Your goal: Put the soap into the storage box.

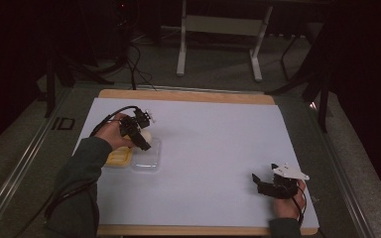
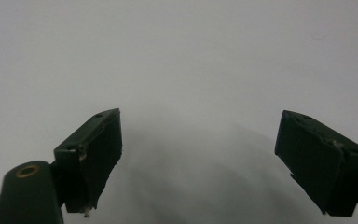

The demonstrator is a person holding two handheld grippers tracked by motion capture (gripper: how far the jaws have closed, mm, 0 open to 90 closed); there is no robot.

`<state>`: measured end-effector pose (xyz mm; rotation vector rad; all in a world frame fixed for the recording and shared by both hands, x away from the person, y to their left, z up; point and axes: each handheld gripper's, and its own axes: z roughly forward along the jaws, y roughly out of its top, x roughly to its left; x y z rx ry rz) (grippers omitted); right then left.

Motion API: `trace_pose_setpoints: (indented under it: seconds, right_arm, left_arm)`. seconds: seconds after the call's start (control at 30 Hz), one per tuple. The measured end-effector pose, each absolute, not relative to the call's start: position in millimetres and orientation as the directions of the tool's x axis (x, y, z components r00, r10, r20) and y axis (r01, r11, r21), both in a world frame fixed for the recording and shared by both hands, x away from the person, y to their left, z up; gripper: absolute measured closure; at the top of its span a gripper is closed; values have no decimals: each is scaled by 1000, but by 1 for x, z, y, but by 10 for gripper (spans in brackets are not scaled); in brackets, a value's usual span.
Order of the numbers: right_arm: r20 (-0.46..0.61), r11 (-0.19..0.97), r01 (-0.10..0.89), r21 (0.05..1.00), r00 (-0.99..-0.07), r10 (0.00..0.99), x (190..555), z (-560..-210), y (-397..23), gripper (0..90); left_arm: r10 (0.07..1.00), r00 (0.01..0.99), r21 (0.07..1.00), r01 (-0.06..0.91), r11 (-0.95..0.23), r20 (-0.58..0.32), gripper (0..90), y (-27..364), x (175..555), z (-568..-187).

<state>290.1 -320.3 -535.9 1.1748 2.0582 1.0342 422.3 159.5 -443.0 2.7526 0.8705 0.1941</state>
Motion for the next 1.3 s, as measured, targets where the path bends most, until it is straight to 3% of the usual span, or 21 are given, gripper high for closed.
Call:
trace_pose_setpoints:
  seconds: [1.3]
  right_arm:
    - [-90, 324, 453, 831, -466, 880, 289, -536, -320, 147]
  left_arm:
    - [627, 777, 279, 592, -756, 50, 255, 194, 415, -446]
